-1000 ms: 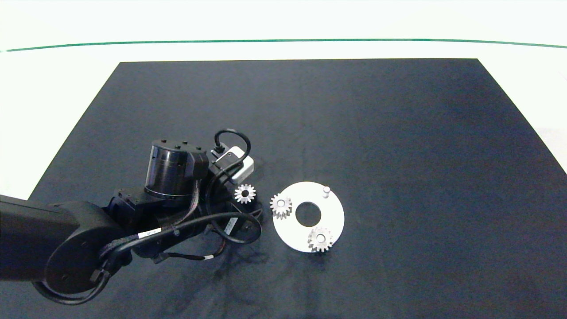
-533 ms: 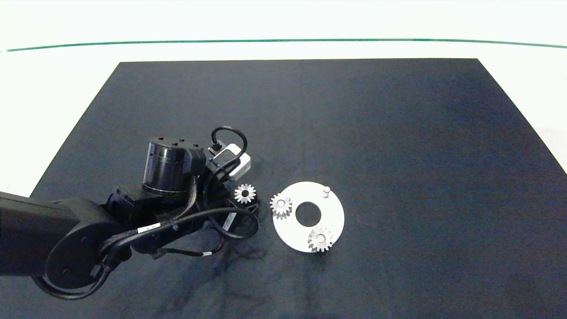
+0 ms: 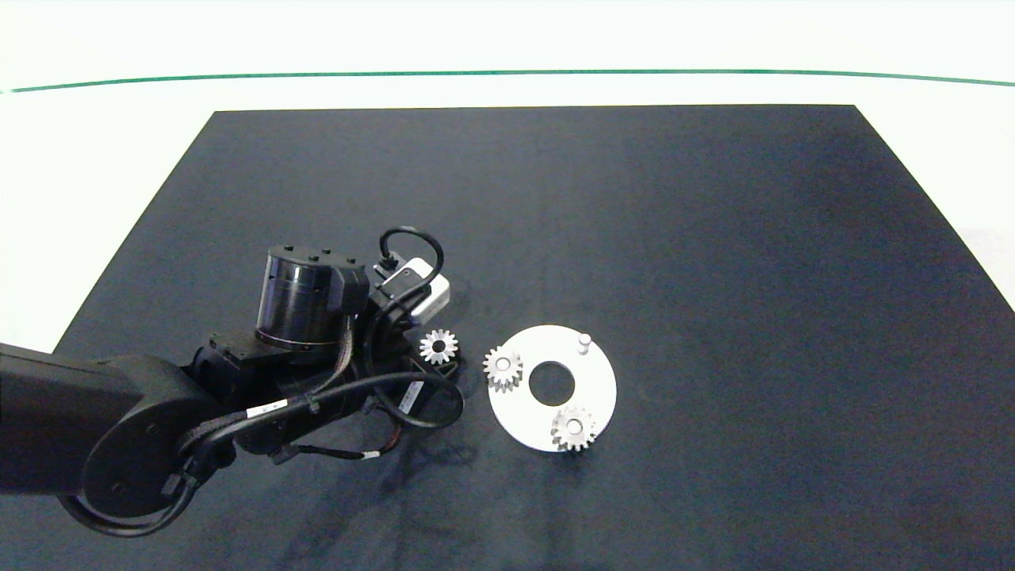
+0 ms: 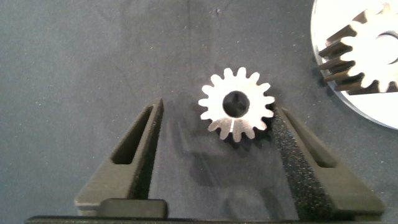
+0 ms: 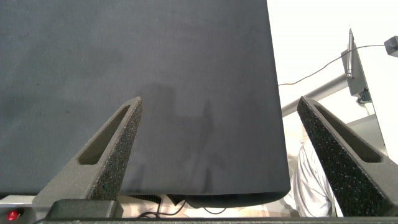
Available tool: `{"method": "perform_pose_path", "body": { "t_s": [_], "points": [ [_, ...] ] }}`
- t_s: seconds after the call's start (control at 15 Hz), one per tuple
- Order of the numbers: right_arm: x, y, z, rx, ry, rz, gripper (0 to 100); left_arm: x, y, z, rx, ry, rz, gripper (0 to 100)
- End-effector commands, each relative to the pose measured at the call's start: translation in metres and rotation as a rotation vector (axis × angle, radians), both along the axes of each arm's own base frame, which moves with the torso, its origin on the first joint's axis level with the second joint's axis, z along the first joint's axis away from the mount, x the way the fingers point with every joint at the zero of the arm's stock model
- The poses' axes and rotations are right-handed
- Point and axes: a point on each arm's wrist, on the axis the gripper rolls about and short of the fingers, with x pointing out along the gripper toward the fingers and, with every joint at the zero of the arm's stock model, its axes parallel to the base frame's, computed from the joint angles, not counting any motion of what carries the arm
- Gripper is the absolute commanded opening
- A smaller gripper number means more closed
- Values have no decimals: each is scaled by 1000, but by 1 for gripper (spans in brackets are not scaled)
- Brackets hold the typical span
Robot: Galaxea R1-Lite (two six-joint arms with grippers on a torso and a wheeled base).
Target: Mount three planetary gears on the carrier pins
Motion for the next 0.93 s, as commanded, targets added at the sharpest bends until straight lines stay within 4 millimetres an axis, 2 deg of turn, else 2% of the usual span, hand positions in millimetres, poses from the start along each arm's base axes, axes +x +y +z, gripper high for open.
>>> {"method": "perform_pose_path", "body": {
  "t_s": [0.07, 0.93],
  "points": [
    [0, 0, 0, -3, 2, -2, 100, 0, -1, 0, 2, -2, -2, 60],
    [0, 0, 0, -3, 2, -2, 100, -1, 0, -1, -2, 4, -10, 35]
  ]
}}
